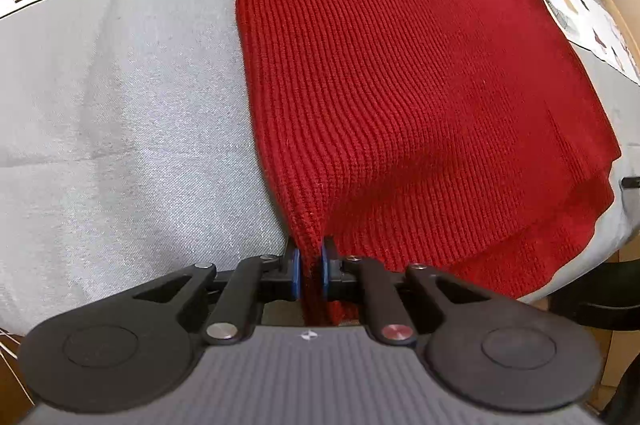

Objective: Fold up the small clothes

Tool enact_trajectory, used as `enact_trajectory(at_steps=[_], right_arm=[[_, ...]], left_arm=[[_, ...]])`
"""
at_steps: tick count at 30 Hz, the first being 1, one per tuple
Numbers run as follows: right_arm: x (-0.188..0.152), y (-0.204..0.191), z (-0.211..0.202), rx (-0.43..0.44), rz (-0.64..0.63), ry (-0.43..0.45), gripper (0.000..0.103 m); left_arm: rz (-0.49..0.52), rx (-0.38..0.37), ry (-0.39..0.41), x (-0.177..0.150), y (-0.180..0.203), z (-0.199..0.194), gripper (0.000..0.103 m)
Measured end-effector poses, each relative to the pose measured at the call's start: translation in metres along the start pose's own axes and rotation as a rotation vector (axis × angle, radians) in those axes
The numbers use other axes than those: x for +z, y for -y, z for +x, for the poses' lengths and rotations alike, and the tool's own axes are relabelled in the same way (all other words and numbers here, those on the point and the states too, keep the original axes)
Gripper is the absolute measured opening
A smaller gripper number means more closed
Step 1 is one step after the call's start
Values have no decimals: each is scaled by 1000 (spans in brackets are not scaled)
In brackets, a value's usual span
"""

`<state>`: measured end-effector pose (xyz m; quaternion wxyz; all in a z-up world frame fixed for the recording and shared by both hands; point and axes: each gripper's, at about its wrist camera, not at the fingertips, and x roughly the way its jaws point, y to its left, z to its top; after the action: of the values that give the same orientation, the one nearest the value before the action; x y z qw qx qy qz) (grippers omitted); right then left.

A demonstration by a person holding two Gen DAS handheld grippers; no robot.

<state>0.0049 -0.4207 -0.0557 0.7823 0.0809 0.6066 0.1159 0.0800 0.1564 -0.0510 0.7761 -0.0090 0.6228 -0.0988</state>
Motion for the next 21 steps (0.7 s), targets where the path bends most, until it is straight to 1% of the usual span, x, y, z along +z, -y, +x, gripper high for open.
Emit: enact_trajectory(at_steps=[1,2,3,5,6,7,8,9,11,13,16,18,19,20,21], right_arm=[[1,2,-7,4,15,44,0],[4,5,-14,8,42,93,3],[6,9,-22,14,71,136,4],[10,18,-36,44,153,225,19],[12,21,-40,55,192,261,40],[14,25,-40,62,217,279,55],[17,25,-39,65,234,280,58],[18,24,-35,62,237,269,58],[23,18,-27,36,214,226,59],[28,6,-10,9,174,168,61],[31,-10,12,-53,91,58,61],[32,-18,17,-83,40,27,59],[32,-22,17,-84,23,29,41],[33,-21,16,-49,28,24,23],[34,-21,15,-28,41,24,11]], left_arm=[[-7,-3,1,1,0,0,12],[-15,-9,6,0,0,-2,13],[-26,-18,10,0,-2,-3,14],[-52,-30,23,1,-6,-6,22],[-71,-42,34,1,-9,-8,29],[-90,-56,43,2,-12,-9,34],[-108,-69,48,3,-15,-10,35],[-128,-83,51,3,-16,-9,36],[-156,-97,49,4,-20,-6,36],[-172,-97,39,1,-27,-3,36],[-167,-88,27,3,-24,0,36],[-146,-78,16,4,-19,6,35],[-133,-72,10,4,-17,10,26],[-120,-65,4,5,-14,12,21],[-109,-59,4,6,-11,13,15]])
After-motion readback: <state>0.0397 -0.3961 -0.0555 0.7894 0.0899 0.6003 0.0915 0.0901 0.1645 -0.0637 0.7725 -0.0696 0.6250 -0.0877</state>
